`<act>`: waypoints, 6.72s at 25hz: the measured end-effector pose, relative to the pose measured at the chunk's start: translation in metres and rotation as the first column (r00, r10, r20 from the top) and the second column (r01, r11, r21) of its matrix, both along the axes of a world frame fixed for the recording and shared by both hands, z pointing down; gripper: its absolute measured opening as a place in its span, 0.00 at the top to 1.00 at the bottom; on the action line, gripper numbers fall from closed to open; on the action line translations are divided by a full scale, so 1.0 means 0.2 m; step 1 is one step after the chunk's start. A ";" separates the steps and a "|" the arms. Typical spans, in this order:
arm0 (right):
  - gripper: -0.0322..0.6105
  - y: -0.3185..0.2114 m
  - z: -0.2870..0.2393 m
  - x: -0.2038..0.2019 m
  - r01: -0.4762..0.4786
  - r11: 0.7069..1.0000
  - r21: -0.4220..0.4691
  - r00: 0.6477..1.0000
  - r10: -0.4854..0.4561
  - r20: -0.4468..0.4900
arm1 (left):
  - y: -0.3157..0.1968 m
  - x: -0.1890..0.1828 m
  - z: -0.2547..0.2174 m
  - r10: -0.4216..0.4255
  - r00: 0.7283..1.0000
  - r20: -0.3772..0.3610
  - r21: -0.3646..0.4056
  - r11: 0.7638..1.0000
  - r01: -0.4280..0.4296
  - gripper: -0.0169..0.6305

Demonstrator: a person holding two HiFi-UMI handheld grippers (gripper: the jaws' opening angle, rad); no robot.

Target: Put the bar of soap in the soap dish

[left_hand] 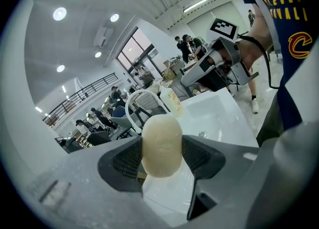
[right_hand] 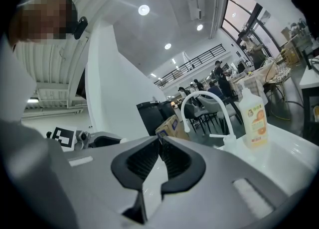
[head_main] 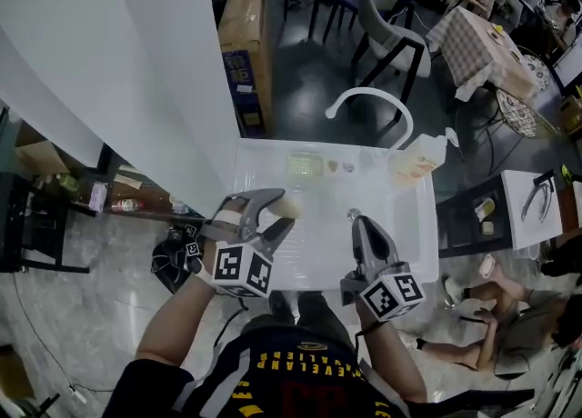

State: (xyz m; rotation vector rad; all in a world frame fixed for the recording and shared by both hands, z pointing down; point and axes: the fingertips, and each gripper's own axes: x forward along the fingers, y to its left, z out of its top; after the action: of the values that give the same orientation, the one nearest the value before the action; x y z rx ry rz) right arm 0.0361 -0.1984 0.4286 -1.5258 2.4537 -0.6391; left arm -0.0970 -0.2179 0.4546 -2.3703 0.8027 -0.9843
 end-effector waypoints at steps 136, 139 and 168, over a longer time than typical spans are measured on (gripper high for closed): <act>0.94 -0.66 0.36 0.20 0.076 0.989 -0.123 0.996 -0.071 0.047 | -0.69 0.24 0.42 -0.252 0.958 -0.136 -0.336 0.921 0.195 0.54; 0.94 -0.61 0.29 0.16 0.079 0.993 -0.087 0.997 -0.078 0.017 | -0.57 0.24 0.32 -0.304 0.919 -0.252 -0.381 0.904 0.194 0.54; 0.95 -0.22 -0.28 -0.12 0.077 0.979 0.191 0.988 -0.049 -0.146 | -0.04 0.02 -0.44 -0.263 0.668 -0.696 -0.177 0.965 0.195 0.97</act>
State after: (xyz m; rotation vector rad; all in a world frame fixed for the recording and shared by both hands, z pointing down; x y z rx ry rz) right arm 0.0114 -0.2423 0.3717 -1.4677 2.5876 -0.2959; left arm -0.0940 -0.2265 0.3662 -2.7952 1.3883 -0.1052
